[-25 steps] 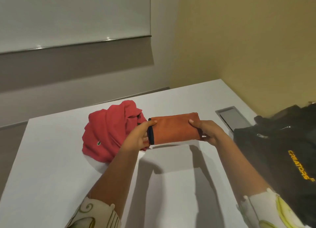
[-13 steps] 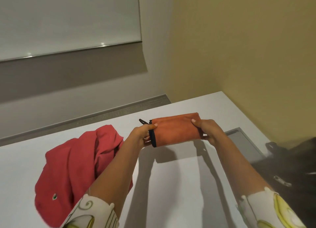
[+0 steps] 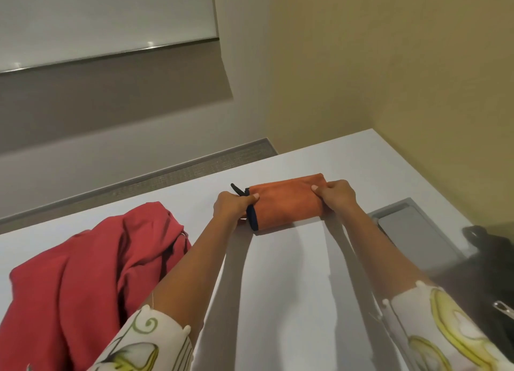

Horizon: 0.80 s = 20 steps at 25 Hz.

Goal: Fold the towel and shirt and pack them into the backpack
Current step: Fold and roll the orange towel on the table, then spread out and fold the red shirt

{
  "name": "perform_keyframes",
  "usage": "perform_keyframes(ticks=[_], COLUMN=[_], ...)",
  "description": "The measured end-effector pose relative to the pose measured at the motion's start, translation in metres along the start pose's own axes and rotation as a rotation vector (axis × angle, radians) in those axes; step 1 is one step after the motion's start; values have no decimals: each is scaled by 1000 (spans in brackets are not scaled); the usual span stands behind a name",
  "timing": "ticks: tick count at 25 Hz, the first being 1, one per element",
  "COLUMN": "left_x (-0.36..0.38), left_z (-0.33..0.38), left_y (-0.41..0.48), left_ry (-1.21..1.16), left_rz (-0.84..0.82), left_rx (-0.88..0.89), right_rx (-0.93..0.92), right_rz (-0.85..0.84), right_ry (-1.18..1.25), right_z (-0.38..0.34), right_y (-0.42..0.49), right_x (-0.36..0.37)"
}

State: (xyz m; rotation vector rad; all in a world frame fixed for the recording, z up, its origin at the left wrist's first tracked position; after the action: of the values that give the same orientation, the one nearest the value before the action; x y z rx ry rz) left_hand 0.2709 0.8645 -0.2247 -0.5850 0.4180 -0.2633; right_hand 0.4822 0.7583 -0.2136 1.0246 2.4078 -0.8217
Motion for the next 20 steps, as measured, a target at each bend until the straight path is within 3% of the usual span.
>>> perform_keyframes(ticks=[6,10,14,17,20], left_x=[-3,-26,-70,-120,-173], left_z=[0,-2,-8,-20,-38], left_y=[-8,-31,-59,-80,-96], left_ry=[-12,272,661,836,979], left_rz=[-3,139,369,554,583], left_rx=[-9,195,470,508,300], right_rx=[-56,-122,-286,-360,-429], right_rz=[63,229,361,270,52], right_ry=[-160,-370,-366,-341,-319], right_z=[-4,-14,-33,-49,-57], right_y=[-11,-35,-83,-127,-169], right_x=[3,5,24,54,98])
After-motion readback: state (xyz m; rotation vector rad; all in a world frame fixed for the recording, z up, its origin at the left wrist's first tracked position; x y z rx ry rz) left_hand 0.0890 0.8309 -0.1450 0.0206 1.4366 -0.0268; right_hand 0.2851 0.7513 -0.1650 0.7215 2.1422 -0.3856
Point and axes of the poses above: each hand's wrist, its own y-axis towards the middle knuckle, its own x-axis out of the palm, z = x × y, the point moved 1 cm from there along y, towards the middle knuckle, and after that the axes turned 2 degrees about z, right-handed, at the moved point
